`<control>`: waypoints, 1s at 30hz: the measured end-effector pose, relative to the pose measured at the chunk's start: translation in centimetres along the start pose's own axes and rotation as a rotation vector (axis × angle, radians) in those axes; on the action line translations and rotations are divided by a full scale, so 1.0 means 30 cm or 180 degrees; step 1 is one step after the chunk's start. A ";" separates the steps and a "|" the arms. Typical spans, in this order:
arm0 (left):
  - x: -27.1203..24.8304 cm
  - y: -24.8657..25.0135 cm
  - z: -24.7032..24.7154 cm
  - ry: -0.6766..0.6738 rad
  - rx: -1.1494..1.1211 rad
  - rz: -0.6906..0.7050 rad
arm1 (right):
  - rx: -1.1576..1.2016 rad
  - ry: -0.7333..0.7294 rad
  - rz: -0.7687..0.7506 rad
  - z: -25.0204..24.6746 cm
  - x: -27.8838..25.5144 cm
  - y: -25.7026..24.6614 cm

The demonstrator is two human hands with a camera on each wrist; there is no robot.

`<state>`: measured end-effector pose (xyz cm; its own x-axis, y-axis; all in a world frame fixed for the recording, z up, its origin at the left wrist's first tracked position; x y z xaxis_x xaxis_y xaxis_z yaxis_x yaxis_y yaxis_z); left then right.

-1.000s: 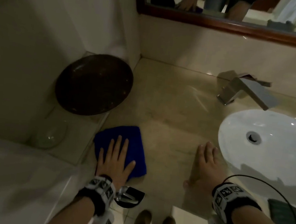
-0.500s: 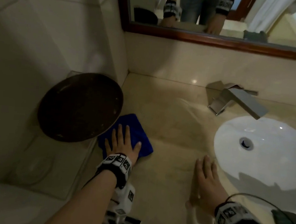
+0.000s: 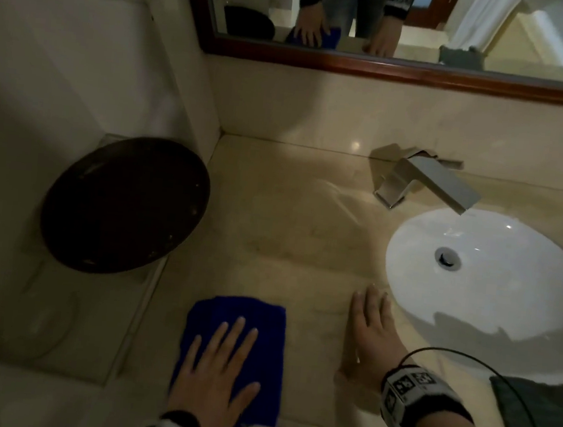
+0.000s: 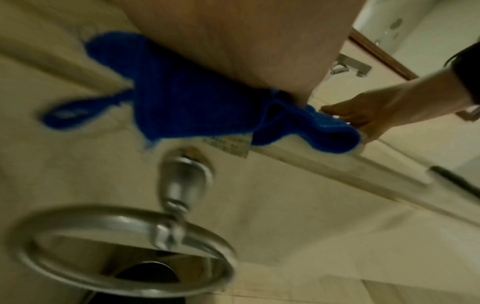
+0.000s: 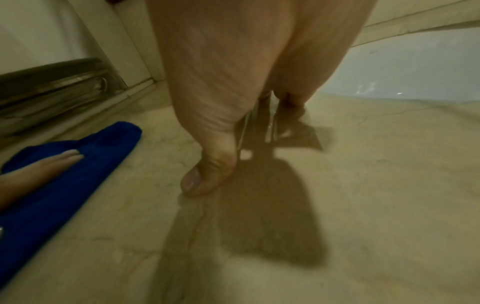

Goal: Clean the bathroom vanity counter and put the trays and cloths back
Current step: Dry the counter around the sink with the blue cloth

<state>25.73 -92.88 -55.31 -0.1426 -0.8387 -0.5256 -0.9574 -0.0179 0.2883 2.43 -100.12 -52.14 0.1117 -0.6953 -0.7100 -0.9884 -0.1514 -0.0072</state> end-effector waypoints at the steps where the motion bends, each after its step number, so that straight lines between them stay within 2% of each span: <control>1: 0.008 -0.039 -0.047 0.0135 -0.0024 -0.0017 | 0.0036 0.0028 -0.0016 0.003 0.002 0.005; 2: 0.023 -0.081 -0.074 0.0196 -0.0012 -0.0103 | 0.0078 0.0047 -0.0026 0.009 0.005 0.009; 4: 0.038 -0.188 -0.130 0.0351 -0.0239 -0.0700 | 0.0146 0.0103 -0.0026 0.019 0.016 0.018; 5: 0.043 -0.218 -0.151 0.0459 -0.0250 -0.0859 | 0.0163 0.0126 -0.0031 0.022 0.020 0.019; 9: 0.022 -0.217 -0.145 0.0685 -0.0283 -0.1077 | 0.0232 0.0309 -0.0069 0.029 0.026 0.031; 12: 0.024 -0.133 -0.104 0.0796 -0.0347 -0.1200 | 0.0376 0.0325 -0.0116 0.034 0.025 0.038; 14: 0.034 -0.016 -0.052 0.0778 -0.0321 -0.1037 | 0.0499 0.0304 -0.0138 0.030 0.022 0.038; 17: 0.046 0.267 0.067 0.0678 -0.0353 -0.0432 | 0.0647 0.0379 -0.0210 0.009 -0.003 0.035; 19: 0.045 0.440 0.128 0.0547 -0.0406 -0.0105 | 0.0731 0.0834 -0.0265 -0.040 -0.056 0.039; 22: 0.045 0.531 0.137 0.0488 -0.0674 0.0017 | 0.0768 0.1802 -0.0225 -0.094 -0.171 0.054; 24: 0.030 0.509 0.102 0.0548 -0.0854 0.0279 | 0.0851 0.2030 -0.0315 -0.068 -0.208 0.030; 26: 0.011 0.410 0.051 0.0764 -0.1444 0.0516 | 0.0918 0.1825 -0.0481 -0.004 -0.190 -0.034; 27: -0.006 0.340 0.016 0.0886 -0.1714 0.0482 | 0.0895 0.1669 -0.0541 0.032 -0.173 -0.073; 29: -0.053 0.175 -0.073 0.1573 -0.1527 0.0259 | 0.0691 0.1514 -0.0636 0.099 -0.146 -0.164; 30: -0.063 0.100 -0.087 0.1718 -0.1454 0.0100 | 0.0519 0.1481 -0.0657 0.130 -0.135 -0.208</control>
<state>23.78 -92.75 -51.37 0.0894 -0.9931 -0.0755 -0.7367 -0.1169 0.6660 7.74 -93.60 -51.97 0.3024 -0.9063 -0.2952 -0.9401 -0.2325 -0.2493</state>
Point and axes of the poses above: each hand's wrist, its own x-axis towards the middle knuckle, its own z-axis out of the palm, y = z × x, the point moved 10 cm from there along x, towards the middle knuckle, and after that the axes turned 11 degrees about -x, right-handed, at the moved point
